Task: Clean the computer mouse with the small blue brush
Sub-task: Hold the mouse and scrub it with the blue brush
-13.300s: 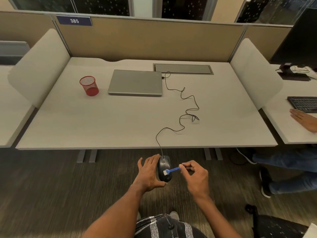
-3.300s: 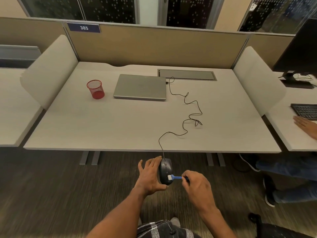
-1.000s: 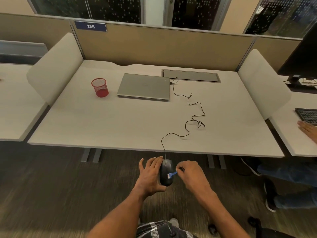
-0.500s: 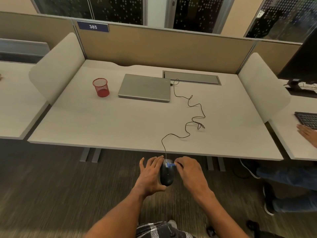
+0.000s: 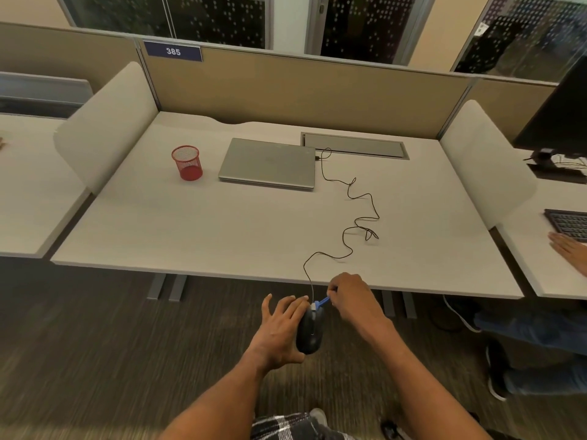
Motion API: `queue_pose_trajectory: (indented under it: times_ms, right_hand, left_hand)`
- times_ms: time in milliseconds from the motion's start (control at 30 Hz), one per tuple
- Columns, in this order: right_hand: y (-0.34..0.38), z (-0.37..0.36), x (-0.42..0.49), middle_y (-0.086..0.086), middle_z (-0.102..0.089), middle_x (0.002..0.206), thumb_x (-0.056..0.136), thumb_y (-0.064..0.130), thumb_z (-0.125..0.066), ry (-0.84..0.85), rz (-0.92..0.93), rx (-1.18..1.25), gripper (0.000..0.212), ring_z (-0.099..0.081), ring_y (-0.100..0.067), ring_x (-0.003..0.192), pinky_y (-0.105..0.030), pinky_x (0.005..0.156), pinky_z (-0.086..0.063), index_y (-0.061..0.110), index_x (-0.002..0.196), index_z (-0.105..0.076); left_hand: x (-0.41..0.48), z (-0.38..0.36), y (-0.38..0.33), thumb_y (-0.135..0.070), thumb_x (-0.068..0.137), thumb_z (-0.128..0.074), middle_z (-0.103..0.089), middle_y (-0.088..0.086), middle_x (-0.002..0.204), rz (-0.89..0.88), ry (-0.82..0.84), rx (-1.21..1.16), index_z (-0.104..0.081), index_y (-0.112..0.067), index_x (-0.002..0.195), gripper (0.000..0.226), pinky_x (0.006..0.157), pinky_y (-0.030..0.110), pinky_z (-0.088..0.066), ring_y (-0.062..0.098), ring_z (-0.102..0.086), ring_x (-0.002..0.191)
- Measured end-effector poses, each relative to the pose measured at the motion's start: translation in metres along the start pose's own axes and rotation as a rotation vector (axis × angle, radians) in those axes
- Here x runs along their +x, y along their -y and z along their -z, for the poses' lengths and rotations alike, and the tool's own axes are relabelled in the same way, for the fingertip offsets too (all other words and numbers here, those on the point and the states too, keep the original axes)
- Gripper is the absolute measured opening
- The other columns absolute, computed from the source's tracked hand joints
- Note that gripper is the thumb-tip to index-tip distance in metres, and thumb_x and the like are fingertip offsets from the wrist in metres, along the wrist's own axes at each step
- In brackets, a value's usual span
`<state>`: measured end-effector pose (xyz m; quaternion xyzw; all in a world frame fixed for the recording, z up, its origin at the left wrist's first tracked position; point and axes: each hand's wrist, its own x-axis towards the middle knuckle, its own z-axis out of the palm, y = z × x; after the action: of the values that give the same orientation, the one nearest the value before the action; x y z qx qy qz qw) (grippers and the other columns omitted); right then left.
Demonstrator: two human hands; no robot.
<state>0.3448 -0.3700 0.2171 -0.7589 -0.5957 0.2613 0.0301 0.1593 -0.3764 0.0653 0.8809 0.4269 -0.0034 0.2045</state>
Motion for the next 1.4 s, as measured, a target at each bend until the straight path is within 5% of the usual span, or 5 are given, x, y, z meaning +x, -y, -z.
queue_pose_trajectory:
  times_ms: [200, 367, 733, 1133, 1400]
  right_hand:
    - [0.003, 0.006, 0.005, -0.007, -0.073, 0.105, 0.103, 0.018, -0.06, -0.082, 0.036, 0.012, 0.017, -0.069, -0.018, 0.096, -0.026, 0.085, -0.052, 0.01, 0.107, -0.075]
    - [0.003, 0.008, 0.009, -0.005, -0.073, 0.094, 0.101, 0.017, -0.063, 0.035, 0.007, 0.004, 0.016, -0.07, -0.017, 0.088, -0.024, 0.075, -0.048, 0.01, 0.102, -0.077]
    - [0.002, 0.009, 0.009, -0.009, -0.073, 0.106, 0.102, 0.02, -0.062, -0.036, 0.04, -0.035, 0.019, -0.07, -0.021, 0.098, -0.032, 0.094, -0.057, 0.007, 0.109, -0.075]
    - [-0.007, -0.01, 0.005, -0.002, -0.072, 0.095, 0.101, 0.023, -0.063, 0.026, 0.056, -0.047, 0.014, -0.065, -0.01, 0.082, -0.02, 0.075, -0.047, 0.017, 0.101, -0.076]
    - [-0.013, -0.018, -0.007, -0.001, -0.072, 0.102, 0.102, 0.026, -0.062, 0.028, 0.079, 0.001, 0.014, -0.065, -0.01, 0.091, -0.025, 0.091, -0.053, 0.019, 0.106, -0.074]
  left_hand:
    - [0.002, 0.003, -0.001, -0.072, 0.073, -0.068, -0.016, -0.007, 0.168, 0.016, -0.009, 0.012, -0.006, -0.03, 0.16, 0.115, 0.121, 0.065, 0.016, 0.023, -0.008, 0.158]
    - [0.001, 0.001, -0.001, -0.073, 0.073, -0.068, -0.016, -0.006, 0.169, 0.012, -0.006, 0.011, -0.006, -0.032, 0.159, 0.114, 0.122, 0.068, 0.014, 0.023, -0.008, 0.158]
    - [0.004, 0.001, -0.003, -0.075, 0.071, -0.066, -0.017, -0.006, 0.169, 0.05, -0.016, -0.023, -0.008, -0.033, 0.158, 0.113, 0.122, 0.066, 0.015, 0.023, -0.008, 0.158]
    - [0.003, 0.003, 0.0, -0.077, 0.069, -0.065, -0.021, -0.005, 0.168, 0.094, -0.037, -0.061, -0.01, -0.03, 0.159, 0.116, 0.123, 0.065, 0.013, 0.022, -0.01, 0.158]
    - [0.004, 0.002, 0.001, -0.076, 0.07, -0.068, -0.022, -0.004, 0.167, 0.111, -0.028, -0.05, -0.011, -0.029, 0.16, 0.117, 0.123, 0.066, 0.011, 0.022, -0.011, 0.158]
